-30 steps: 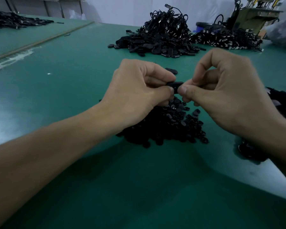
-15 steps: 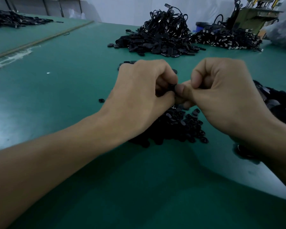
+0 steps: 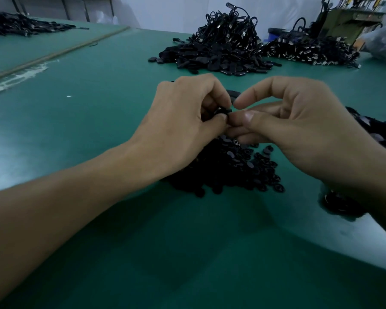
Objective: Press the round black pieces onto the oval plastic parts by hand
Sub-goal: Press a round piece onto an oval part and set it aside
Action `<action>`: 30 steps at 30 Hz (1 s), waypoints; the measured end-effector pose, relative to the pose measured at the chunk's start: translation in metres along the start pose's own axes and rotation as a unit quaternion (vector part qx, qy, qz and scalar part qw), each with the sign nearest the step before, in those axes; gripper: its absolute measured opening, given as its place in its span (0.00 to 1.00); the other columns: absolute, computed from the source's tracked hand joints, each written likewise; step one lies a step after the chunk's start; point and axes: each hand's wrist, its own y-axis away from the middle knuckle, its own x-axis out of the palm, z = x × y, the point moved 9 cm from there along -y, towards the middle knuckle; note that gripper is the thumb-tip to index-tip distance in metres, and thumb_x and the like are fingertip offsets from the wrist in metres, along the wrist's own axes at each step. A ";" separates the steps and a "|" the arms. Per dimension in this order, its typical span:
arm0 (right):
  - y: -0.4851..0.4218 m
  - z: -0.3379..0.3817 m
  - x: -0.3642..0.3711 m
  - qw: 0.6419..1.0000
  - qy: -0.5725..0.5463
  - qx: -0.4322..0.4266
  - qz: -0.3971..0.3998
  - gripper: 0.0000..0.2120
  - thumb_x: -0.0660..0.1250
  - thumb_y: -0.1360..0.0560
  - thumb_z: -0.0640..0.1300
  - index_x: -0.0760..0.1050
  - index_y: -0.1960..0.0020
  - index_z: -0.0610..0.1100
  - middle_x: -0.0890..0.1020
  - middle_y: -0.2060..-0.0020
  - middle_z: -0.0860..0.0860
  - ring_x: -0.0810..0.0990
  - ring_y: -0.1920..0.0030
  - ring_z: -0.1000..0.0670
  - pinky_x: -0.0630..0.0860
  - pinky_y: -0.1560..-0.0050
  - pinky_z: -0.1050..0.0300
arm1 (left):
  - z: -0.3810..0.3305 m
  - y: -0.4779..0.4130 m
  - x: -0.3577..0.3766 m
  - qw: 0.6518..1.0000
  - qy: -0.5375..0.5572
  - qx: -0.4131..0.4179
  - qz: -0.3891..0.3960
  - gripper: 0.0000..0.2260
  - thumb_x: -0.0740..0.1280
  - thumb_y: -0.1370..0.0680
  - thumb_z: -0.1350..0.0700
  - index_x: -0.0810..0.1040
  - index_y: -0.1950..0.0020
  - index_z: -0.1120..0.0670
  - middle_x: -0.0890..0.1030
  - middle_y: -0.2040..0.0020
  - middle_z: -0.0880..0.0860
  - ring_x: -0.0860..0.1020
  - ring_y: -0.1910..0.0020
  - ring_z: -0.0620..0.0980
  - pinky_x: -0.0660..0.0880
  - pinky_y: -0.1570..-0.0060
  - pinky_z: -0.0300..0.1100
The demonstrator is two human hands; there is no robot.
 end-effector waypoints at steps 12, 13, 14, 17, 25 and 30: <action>-0.006 -0.012 -0.011 0.998 0.039 -0.026 -0.036 0.05 0.74 0.27 0.40 0.80 0.53 0.48 0.86 0.64 0.52 0.85 0.65 0.55 0.80 0.62 0.65 | 0.014 -0.002 0.013 0.971 0.207 -0.092 0.072 0.09 0.73 0.25 0.66 0.80 0.54 0.53 0.86 0.60 0.52 0.81 0.66 0.44 0.80 0.61 0.37; -0.006 -0.012 -0.012 0.999 0.032 -0.024 -0.034 0.05 0.75 0.27 0.40 0.80 0.54 0.47 0.86 0.65 0.52 0.84 0.67 0.56 0.78 0.64 0.67 | 0.015 -0.002 0.013 0.969 0.216 -0.098 0.070 0.09 0.74 0.26 0.66 0.80 0.54 0.53 0.86 0.60 0.52 0.81 0.65 0.45 0.81 0.60 0.37; -0.007 -0.013 -0.012 0.999 0.027 -0.023 -0.034 0.05 0.75 0.27 0.40 0.80 0.54 0.46 0.85 0.67 0.52 0.83 0.68 0.57 0.77 0.65 0.68 | 0.016 -0.002 0.013 0.967 0.223 -0.105 0.066 0.09 0.75 0.26 0.66 0.80 0.54 0.53 0.86 0.60 0.52 0.82 0.65 0.46 0.82 0.60 0.37; -0.007 -0.014 -0.015 0.999 0.014 -0.016 -0.046 0.04 0.74 0.26 0.40 0.80 0.55 0.45 0.84 0.69 0.53 0.81 0.70 0.58 0.75 0.68 0.68 | 0.018 -0.001 0.011 0.963 0.238 -0.118 0.049 0.08 0.76 0.27 0.65 0.81 0.53 0.54 0.86 0.61 0.55 0.82 0.67 0.44 0.80 0.62 0.36; -0.005 -0.012 -0.016 0.999 0.016 -0.022 -0.048 0.04 0.75 0.27 0.40 0.79 0.57 0.45 0.84 0.69 0.52 0.81 0.70 0.58 0.76 0.67 0.67 | 0.015 0.000 0.012 0.959 0.249 -0.126 0.053 0.08 0.76 0.28 0.66 0.82 0.53 0.56 0.85 0.65 0.51 0.82 0.69 0.43 0.79 0.63 0.33; -0.006 -0.009 -0.018 0.996 0.050 -0.029 -0.068 0.05 0.74 0.28 0.42 0.79 0.59 0.47 0.83 0.70 0.52 0.79 0.70 0.56 0.77 0.66 0.63 | 0.015 0.000 0.012 0.959 0.252 -0.122 0.052 0.08 0.76 0.28 0.66 0.82 0.54 0.56 0.86 0.62 0.55 0.83 0.68 0.45 0.81 0.62 0.36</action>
